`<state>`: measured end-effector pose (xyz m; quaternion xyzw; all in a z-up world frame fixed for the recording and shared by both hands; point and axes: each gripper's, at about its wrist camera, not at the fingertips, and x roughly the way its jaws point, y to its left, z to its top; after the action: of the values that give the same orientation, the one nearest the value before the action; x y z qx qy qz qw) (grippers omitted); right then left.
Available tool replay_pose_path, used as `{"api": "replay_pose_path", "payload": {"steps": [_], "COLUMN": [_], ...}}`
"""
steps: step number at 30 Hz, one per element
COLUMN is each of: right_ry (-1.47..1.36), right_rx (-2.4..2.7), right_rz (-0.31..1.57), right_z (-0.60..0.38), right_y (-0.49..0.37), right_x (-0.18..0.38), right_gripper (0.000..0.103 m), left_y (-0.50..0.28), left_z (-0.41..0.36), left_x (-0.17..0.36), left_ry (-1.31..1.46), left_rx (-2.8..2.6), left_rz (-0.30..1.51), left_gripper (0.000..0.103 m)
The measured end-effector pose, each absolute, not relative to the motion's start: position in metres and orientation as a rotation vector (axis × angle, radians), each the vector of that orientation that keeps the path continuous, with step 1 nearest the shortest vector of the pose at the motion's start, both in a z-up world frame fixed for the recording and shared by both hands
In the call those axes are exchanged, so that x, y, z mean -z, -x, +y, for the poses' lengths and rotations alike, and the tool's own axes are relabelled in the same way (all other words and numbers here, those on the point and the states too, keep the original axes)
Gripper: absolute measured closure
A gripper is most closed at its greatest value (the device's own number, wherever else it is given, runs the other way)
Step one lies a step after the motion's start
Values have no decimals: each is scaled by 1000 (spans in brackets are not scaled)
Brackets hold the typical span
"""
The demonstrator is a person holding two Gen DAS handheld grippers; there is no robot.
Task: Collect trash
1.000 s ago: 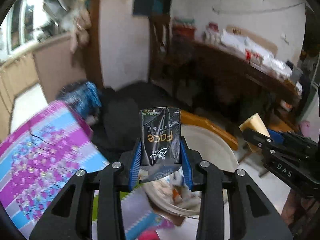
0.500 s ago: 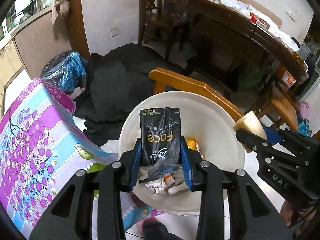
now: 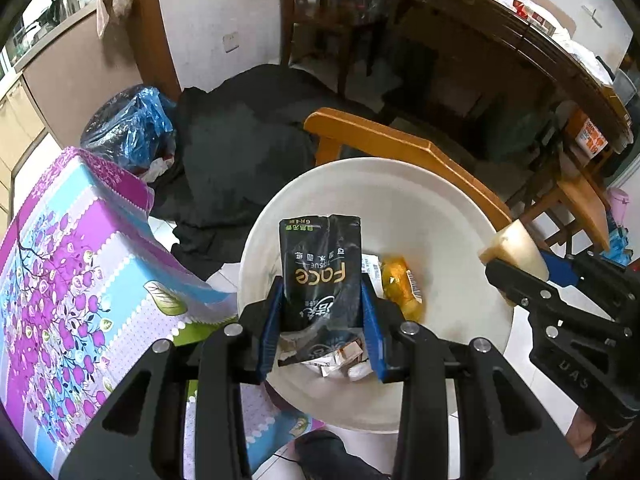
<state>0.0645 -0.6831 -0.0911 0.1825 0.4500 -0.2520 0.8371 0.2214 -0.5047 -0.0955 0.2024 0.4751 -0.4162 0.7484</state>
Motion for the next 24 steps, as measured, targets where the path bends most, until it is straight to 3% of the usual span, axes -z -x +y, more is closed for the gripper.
{"api": "replay_pose_path", "payload": {"steps": [7, 8, 9, 11, 22, 24], "right_ry": [-379, -377, -385, -389, -406, -389], "right_rx": [538, 546, 548, 559, 555, 569], "right_rz": [940, 931, 924, 905, 835, 770], "right_z": [-684, -685, -686, -688, -678, -666], "right_y": [-65, -64, -62, -58, -37, -25], "right_x": [91, 90, 89, 88, 81, 70], "right_gripper": [68, 66, 60, 48, 48, 41], "left_y": [-222, -222, -223, -225, -226, -222], "left_z": [-507, -506, -506, -502, -488, -476], "left_x": [93, 92, 91, 89, 85, 81], "left_ry": [-426, -421, -416, -401, -381, -362], "left_rx": [918, 913, 902, 883, 870, 865], "left_rz": [1028, 1016, 1007, 986, 982, 955], "left_gripper": [63, 57, 44, 32, 32, 25]}}
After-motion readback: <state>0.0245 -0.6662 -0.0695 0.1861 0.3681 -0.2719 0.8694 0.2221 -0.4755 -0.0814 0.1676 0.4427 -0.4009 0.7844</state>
